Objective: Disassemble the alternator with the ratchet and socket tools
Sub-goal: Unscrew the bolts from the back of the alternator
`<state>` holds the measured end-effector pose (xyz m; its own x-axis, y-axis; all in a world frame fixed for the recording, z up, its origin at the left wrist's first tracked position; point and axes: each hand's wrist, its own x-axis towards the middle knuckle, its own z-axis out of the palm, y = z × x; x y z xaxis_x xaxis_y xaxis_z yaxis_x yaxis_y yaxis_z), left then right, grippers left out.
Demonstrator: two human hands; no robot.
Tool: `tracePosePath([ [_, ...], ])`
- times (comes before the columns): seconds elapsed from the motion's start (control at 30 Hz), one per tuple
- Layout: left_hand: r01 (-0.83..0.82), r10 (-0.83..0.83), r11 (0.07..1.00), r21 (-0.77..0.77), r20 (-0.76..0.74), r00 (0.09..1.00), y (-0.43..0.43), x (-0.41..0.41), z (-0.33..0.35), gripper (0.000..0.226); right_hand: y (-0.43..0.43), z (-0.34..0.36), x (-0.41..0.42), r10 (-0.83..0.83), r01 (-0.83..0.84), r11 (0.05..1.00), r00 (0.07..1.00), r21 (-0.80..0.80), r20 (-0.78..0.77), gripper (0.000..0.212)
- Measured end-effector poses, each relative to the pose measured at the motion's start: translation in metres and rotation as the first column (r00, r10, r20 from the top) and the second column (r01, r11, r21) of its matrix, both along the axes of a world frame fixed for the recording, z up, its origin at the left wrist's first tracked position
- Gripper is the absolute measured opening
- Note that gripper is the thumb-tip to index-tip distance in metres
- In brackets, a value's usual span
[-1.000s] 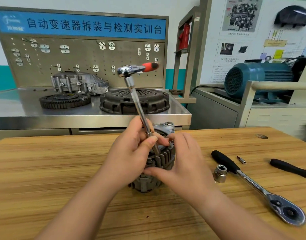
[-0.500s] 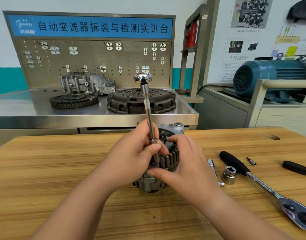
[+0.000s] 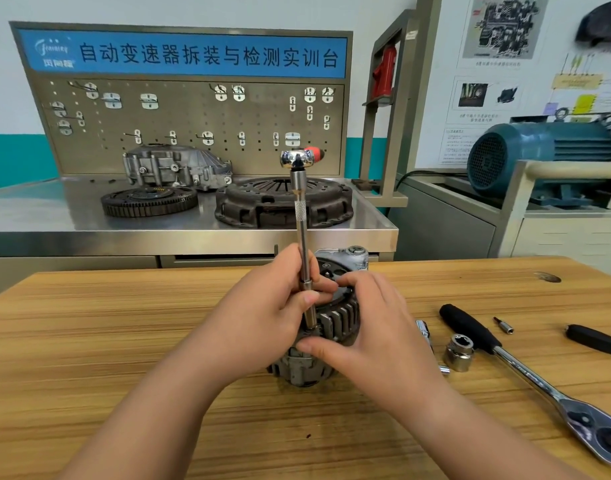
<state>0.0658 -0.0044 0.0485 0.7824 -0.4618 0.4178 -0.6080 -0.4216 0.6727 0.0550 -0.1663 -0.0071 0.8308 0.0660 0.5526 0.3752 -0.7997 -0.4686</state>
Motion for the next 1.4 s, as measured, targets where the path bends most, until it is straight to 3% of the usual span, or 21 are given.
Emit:
tracePosePath([
  [0.47,0.031,-0.030,0.997,0.073,-0.020,0.999,0.002,0.005,0.000,0.025,-0.003,0.011,0.000,0.053,-0.054,0.997,0.998,-0.050,-0.022,0.076],
  [0.53,0.050,-0.047,0.995,0.089,-0.036,0.998,0.003,0.006,-0.001,0.023,-0.009,0.026,0.002,0.166,-0.165,0.986,0.983,0.017,-0.074,0.076],
  [0.57,0.055,-0.052,0.993,0.107,-0.030,0.998,0.003,0.006,-0.001,0.023,-0.010,0.035,0.004,0.243,-0.229,0.965,0.964,0.131,-0.106,0.074],
  [0.63,0.058,-0.057,0.990,0.129,-0.015,0.998,0.003,0.007,-0.002,0.024,-0.010,0.056,0.012,0.450,-0.354,0.816,0.886,0.457,-0.116,0.064],
  [0.67,0.067,-0.065,0.991,0.116,-0.029,0.997,0.002,0.007,-0.002,0.029,-0.008,0.065,0.016,0.574,-0.415,0.659,0.816,0.627,-0.063,0.056],
  [0.73,0.075,-0.070,0.992,0.099,-0.052,0.996,0.002,0.007,-0.002,0.036,-0.001,0.083,0.024,0.753,-0.408,0.217,0.648,0.887,0.114,0.040],
  [0.77,0.072,-0.067,0.992,0.101,-0.054,0.996,0.002,0.007,-0.002,0.033,0.004,0.091,0.026,0.779,-0.356,0.014,0.589,0.934,0.213,0.038],
  [0.8,0.070,-0.065,0.992,0.101,-0.058,0.996,0.003,0.007,-0.003,0.028,0.009,0.096,0.029,0.771,-0.320,-0.131,0.563,0.938,0.299,0.041],
  [0.87,0.074,-0.068,0.993,0.089,-0.065,0.996,0.003,0.009,-0.004,0.023,0.020,0.102,0.033,0.729,-0.339,-0.255,0.549,0.906,0.410,0.041],
  [0.93,0.066,-0.062,0.994,0.087,-0.043,0.997,0.003,0.009,-0.004,0.026,0.031,0.104,0.034,0.675,-0.423,-0.262,0.562,0.867,0.478,0.027],
  [0.97,0.058,-0.055,0.995,0.082,-0.040,0.998,0.002,0.009,-0.004,0.026,0.035,0.104,0.033,0.638,-0.485,-0.220,0.584,0.846,0.501,0.019],
  [1.03,0.055,-0.051,0.997,0.047,-0.077,0.996,0.000,0.009,-0.004,0.023,0.037,0.101,0.030,0.541,-0.637,-0.017,0.642,0.770,0.543,0.010],
  [1.1,0.049,-0.047,0.999,0.015,-0.120,0.992,-0.001,0.009,-0.003,0.022,0.034,0.096,0.029,0.424,-0.726,0.273,0.679,0.631,0.599,0.016],
  [1.17,0.039,-0.038,0.999,0.011,-0.130,0.991,-0.003,0.009,-0.003,0.020,0.034,0.093,0.027,0.363,-0.723,0.428,0.687,0.543,0.629,0.014],
  [1.23,0.037,-0.034,0.999,0.023,-0.105,0.994,-0.004,0.008,-0.002,0.019,0.038,0.093,0.025,0.374,-0.702,0.360,0.712,0.614,0.594,0.015],
  [1.33,0.043,-0.042,0.998,0.041,-0.042,0.998,-0.005,0.008,-0.001,0.018,0.044,0.095,0.022,0.507,-0.654,0.062,0.672,0.754,0.541,0.022],
  [1.4,0.059,-0.058,0.997,0.043,-0.032,0.998,-0.005,0.007,-0.001,0.014,0.046,0.097,0.023,0.523,-0.630,-0.026,0.653,0.776,0.547,0.023],
])
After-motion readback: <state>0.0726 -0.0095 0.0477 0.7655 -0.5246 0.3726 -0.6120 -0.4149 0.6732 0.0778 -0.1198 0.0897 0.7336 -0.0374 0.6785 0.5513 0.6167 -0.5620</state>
